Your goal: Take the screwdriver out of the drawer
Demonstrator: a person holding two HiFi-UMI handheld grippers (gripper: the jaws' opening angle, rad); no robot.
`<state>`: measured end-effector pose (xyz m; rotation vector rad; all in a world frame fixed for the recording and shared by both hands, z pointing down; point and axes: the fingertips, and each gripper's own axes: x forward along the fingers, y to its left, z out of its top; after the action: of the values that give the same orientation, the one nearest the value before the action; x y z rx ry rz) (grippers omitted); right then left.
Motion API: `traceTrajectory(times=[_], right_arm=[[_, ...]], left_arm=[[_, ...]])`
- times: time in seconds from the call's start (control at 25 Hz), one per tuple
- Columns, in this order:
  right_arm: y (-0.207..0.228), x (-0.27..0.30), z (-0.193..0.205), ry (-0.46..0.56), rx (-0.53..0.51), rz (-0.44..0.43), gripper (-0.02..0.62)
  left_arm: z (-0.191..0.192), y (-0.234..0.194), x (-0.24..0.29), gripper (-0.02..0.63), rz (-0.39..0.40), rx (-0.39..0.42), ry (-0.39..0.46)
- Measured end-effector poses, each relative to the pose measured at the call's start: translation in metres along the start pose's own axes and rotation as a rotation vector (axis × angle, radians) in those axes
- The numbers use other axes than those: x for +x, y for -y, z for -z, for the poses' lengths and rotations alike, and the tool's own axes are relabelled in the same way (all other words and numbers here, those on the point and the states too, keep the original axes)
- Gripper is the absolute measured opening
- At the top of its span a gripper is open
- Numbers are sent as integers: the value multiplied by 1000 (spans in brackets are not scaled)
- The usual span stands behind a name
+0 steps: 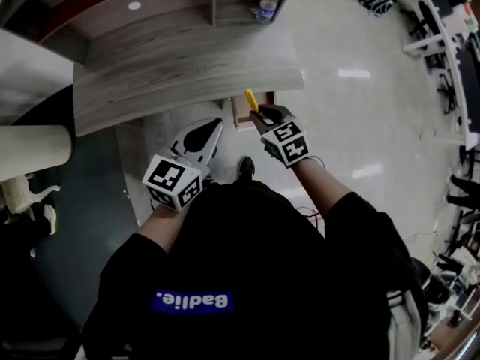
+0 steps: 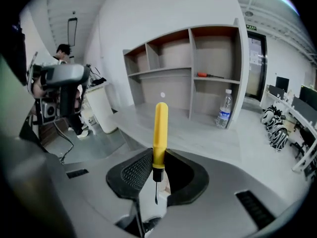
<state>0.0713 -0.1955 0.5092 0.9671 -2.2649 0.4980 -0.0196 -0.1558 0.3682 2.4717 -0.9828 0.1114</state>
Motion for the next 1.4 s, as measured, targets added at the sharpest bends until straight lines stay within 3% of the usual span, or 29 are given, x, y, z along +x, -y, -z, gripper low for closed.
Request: traceTrajectory(times=[0.56, 0.96, 1.4], right_arm=[[-53, -75, -97, 256, 13, -118, 98], [-66, -108, -120, 350, 54, -171, 98], [-78, -115, -124, 377, 40, -187, 97]], left_arm=[[-13, 20, -4, 2, 7, 26, 19], [-16, 29, -6, 2, 13, 41, 47], [-16, 34, -11, 2, 17, 28, 64]])
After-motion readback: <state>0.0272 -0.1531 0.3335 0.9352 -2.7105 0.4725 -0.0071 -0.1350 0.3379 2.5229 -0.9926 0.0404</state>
